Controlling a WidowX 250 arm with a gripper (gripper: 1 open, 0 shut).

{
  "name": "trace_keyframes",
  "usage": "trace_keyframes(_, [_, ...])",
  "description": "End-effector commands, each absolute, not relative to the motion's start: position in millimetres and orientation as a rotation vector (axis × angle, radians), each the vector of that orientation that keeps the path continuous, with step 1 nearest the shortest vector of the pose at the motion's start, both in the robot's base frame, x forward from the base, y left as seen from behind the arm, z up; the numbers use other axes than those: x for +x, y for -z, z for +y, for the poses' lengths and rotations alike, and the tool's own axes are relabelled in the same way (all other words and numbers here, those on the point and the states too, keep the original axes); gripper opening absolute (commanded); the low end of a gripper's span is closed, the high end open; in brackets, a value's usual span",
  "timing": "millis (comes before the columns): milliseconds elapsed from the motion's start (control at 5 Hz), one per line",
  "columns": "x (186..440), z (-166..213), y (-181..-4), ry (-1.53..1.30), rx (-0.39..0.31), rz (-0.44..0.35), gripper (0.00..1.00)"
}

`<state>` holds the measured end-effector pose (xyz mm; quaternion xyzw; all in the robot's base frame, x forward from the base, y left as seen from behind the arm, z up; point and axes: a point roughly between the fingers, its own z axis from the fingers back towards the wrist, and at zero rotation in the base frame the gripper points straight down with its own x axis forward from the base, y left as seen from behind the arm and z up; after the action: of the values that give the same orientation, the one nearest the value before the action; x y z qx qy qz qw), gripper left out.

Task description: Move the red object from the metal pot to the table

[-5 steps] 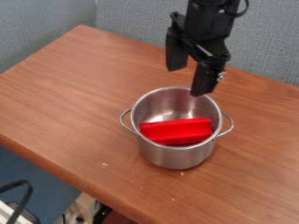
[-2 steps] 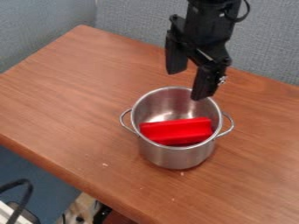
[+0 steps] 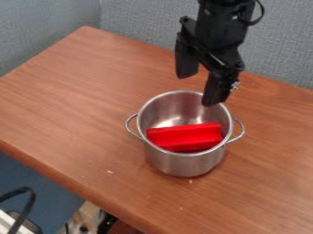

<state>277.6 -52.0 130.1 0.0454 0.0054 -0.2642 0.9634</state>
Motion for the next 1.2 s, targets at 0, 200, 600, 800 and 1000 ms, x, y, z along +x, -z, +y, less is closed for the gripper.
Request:
trace_keyframes(0, [278.1,-52.3,-149.0,0.544,0.105,-0.065,1.0])
trace_keyframes(200, [278.8,-50.8,-148.5,0.535,0.103,-0.069,1.0])
trace_keyframes(600, [279.5,-48.2,-147.6,0.518,0.098,-0.073,1.0])
trace_keyframes(800, [279.4,-46.9,-147.7,0.513,0.096,-0.077,1.0])
trace_keyframes(1000, [279.3,-45.7,-148.2,0.509,0.094,-0.079,1.0])
